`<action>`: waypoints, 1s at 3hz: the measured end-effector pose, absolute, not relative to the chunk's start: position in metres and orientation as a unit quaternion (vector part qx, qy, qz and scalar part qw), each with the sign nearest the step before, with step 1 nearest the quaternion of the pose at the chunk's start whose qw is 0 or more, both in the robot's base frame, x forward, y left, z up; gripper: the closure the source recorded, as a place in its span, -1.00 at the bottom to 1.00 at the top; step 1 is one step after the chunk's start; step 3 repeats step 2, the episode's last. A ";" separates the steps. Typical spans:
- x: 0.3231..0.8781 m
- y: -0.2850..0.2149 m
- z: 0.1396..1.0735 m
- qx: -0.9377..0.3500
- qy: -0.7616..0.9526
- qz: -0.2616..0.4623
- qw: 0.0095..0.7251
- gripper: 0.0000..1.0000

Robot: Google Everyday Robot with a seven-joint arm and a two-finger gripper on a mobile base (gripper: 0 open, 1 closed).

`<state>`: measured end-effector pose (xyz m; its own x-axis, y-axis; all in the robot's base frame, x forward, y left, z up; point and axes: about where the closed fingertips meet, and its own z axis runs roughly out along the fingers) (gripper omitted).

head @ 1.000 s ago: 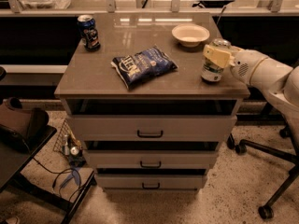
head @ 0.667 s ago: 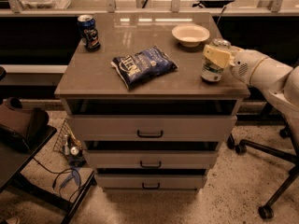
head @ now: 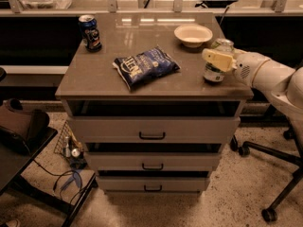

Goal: Pick 7up can from paper bowl and place on counter

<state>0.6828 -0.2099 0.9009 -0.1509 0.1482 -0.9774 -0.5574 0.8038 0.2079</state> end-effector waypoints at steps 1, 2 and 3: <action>0.683 -0.208 0.901 -0.146 0.706 0.279 0.635 -1.00; 0.683 -0.208 0.901 -0.146 0.706 0.279 0.635 -1.00; 0.683 -0.208 0.901 -0.146 0.706 0.279 0.635 -1.00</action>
Offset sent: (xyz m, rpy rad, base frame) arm 0.0003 0.0020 0.0002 0.0002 -0.0002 0.0030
